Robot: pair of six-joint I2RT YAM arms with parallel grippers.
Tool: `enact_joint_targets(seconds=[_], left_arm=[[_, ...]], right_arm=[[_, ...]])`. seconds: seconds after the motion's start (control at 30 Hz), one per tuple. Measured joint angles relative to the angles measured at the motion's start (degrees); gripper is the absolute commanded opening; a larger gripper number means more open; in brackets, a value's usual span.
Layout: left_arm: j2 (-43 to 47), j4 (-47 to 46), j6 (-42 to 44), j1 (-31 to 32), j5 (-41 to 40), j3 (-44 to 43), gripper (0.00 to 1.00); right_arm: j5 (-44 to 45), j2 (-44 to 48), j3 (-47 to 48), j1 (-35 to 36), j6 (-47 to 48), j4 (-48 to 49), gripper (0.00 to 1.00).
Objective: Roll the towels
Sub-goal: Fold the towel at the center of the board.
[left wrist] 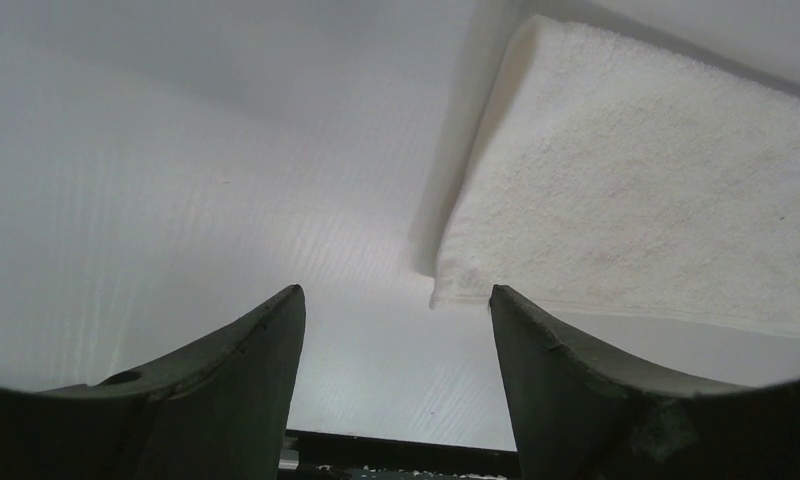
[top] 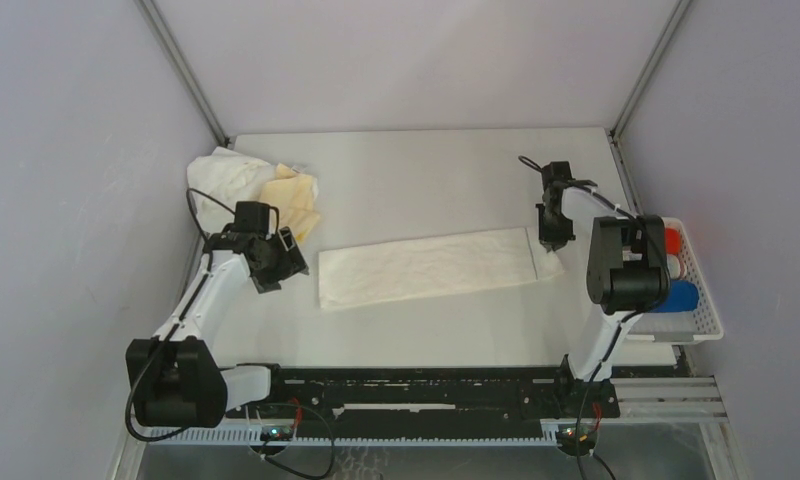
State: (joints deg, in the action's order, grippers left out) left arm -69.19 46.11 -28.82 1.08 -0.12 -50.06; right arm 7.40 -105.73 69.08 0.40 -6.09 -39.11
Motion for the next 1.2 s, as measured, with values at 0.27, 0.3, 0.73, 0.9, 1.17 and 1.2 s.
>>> enact_joint_targets(seconds=[0.27, 0.3, 0.73, 0.9, 1.17, 1.2], left_arm=[[-4.24, -4.2, -1.66, -0.04, 8.83, 0.15, 0.72], [-4.92, -4.98, -2.16, -0.04, 10.14, 0.22, 0.71], [-12.66, -20.7, -10.58, 5.75, 21.27, 4.17, 0.31], [-14.88, -28.06, -13.27, 5.81, 23.12, 7.63, 0.28], [-21.07, -36.28, -16.17, 6.01, 23.78, 10.23, 0.24], [-21.27, -36.96, -16.63, 5.95, 24.24, 10.38, 0.24]], right_arm=[[13.66, -0.44, 8.66, 0.98, 2.97, -3.04, 0.0], [13.92, 0.02, 8.83, 1.18, 3.04, -3.08, 0.0], [5.88, 8.63, 8.9, 8.2, 2.27, -5.53, 0.0], [1.36, 9.31, 8.87, 10.34, 1.64, -5.51, 0.0], [-4.07, 9.97, 8.85, 13.0, 0.02, -5.4, 0.0], [-4.9, 10.29, 8.85, 13.44, -0.37, -5.38, 0.0]])
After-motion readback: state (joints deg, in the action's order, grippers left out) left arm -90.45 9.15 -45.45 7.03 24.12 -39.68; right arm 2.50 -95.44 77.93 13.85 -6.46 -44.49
